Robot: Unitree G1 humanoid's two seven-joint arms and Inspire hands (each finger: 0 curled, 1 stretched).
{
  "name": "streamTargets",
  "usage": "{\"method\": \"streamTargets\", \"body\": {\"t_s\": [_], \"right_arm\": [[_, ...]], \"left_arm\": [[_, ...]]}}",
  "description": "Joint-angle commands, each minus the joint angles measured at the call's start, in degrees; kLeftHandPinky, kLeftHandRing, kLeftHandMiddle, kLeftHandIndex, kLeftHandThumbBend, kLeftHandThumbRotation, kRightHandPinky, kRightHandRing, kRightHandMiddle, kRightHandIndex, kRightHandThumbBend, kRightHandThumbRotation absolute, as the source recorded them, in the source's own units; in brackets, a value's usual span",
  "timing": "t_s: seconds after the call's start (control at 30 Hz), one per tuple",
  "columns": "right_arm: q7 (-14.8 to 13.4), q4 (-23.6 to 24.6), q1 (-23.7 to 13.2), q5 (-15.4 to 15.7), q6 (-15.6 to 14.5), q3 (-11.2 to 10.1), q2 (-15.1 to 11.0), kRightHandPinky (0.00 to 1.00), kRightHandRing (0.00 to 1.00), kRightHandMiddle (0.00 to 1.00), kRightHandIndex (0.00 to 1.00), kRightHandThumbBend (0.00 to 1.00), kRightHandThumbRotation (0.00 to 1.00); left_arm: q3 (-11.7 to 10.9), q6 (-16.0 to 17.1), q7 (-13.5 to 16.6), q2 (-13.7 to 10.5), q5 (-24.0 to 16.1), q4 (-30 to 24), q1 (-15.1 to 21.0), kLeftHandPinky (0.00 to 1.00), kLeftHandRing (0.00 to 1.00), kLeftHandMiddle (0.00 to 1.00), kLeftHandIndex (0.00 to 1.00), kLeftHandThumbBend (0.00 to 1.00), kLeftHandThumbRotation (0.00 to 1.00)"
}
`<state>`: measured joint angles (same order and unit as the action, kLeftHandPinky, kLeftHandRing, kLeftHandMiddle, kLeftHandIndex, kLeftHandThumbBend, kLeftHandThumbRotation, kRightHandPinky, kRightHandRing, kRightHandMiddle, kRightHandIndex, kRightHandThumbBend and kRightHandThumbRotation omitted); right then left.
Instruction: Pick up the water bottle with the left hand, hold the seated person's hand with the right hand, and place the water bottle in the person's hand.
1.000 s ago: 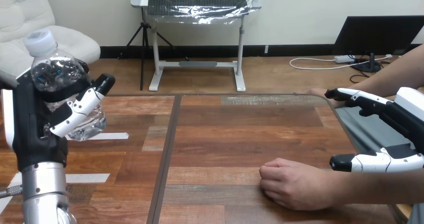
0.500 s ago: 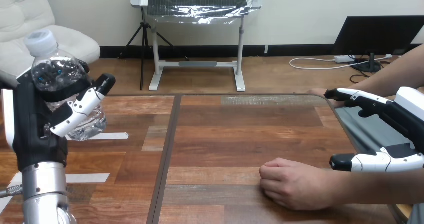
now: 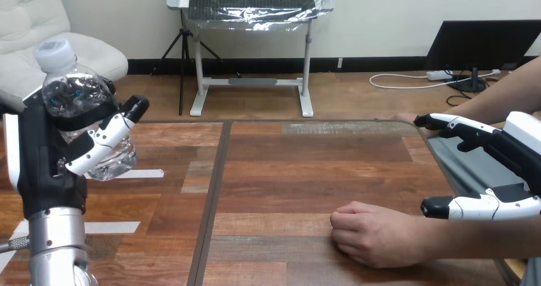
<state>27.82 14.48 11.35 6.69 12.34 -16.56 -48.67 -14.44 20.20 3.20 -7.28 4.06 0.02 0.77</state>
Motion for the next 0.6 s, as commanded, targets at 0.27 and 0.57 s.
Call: {"method": "streamTargets", "body": {"t_s": [0.27, 0.57], "right_arm": [[0.0, 0.8, -2.9, -0.8, 0.4, -0.7, 0.4, 0.78, 0.88, 0.91, 0.90, 1.00, 0.74], [0.1, 0.8, -2.8, -0.9, 0.4, -0.8, 0.5, 0.76, 0.87, 0.90, 0.90, 1.00, 0.74]], "left_arm": [[0.1, 1.4, -0.1, -0.2, 0.1, -2.2, 2.5, 0.24, 0.29, 0.34, 0.40, 0.60, 0.00], [0.3, 1.3, 0.0, -0.1, -0.2, -2.6, 2.4, 0.23, 0.29, 0.34, 0.40, 0.59, 0.00]]}}
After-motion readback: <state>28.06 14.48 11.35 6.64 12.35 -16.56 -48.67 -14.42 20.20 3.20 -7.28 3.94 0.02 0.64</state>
